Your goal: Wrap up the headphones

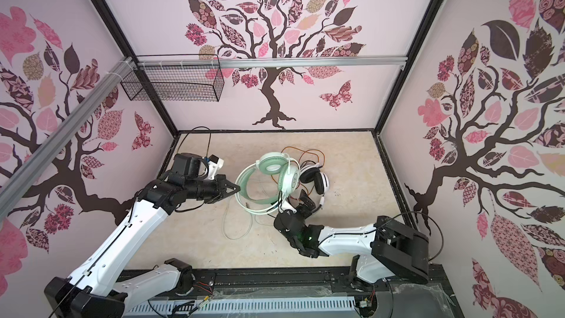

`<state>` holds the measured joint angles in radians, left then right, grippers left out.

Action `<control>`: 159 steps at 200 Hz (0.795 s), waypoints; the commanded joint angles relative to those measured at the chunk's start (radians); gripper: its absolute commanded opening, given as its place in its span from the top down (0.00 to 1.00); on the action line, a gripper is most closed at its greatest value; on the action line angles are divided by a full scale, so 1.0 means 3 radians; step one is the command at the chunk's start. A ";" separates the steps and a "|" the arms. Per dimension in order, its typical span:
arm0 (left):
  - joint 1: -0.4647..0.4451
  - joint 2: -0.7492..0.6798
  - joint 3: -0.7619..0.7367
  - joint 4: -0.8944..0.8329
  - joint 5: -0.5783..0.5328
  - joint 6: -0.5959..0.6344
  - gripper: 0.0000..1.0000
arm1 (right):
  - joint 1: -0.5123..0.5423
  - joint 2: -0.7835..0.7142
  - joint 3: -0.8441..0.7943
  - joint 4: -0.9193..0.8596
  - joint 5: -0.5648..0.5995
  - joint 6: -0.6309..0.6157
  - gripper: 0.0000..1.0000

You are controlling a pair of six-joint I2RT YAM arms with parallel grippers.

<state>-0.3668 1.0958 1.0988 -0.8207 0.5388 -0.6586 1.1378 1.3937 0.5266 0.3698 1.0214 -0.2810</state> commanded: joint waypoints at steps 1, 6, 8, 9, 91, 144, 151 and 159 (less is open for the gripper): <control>0.0010 -0.0038 0.0064 0.0141 0.0033 0.0048 1.00 | 0.0002 -0.0033 0.0066 -0.0018 -0.0062 0.0018 0.00; 0.0011 -0.0024 0.0083 0.0113 0.0010 0.0068 1.00 | 0.0002 -0.0090 0.0020 -0.0004 -0.0130 0.0040 0.00; 0.0013 -0.0019 0.0091 0.0113 0.0003 0.0079 1.00 | 0.0004 -0.0112 0.0002 -0.0001 -0.0158 0.0040 0.00; 0.0015 -0.0015 0.0098 0.0108 0.0001 0.0081 1.00 | 0.0003 -0.0121 -0.0005 -0.0001 -0.0171 0.0041 0.00; 0.0190 0.0197 0.0233 0.0088 0.0034 0.0226 1.00 | 0.0083 -0.1421 -0.0629 -0.0408 -0.2373 0.0165 0.00; 0.0197 -0.0009 0.0065 0.0056 -0.0012 0.0290 1.00 | -0.1064 -0.2033 -0.0440 -0.0814 -0.3571 0.1904 0.01; 0.0197 -0.0065 0.0055 0.0040 -0.0007 0.0301 1.00 | -0.1507 -0.2045 -0.0412 -0.0972 -0.3792 0.2162 0.02; 0.0200 -0.0119 0.0067 0.0006 -0.0010 0.0312 1.00 | -0.1962 -0.2066 -0.0447 -0.1045 -0.4097 0.2370 0.03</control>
<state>-0.3119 1.1381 1.1061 -0.8593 0.4976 -0.5938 0.8806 0.7925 0.3584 0.2008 0.0849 0.0864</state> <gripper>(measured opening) 0.050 0.983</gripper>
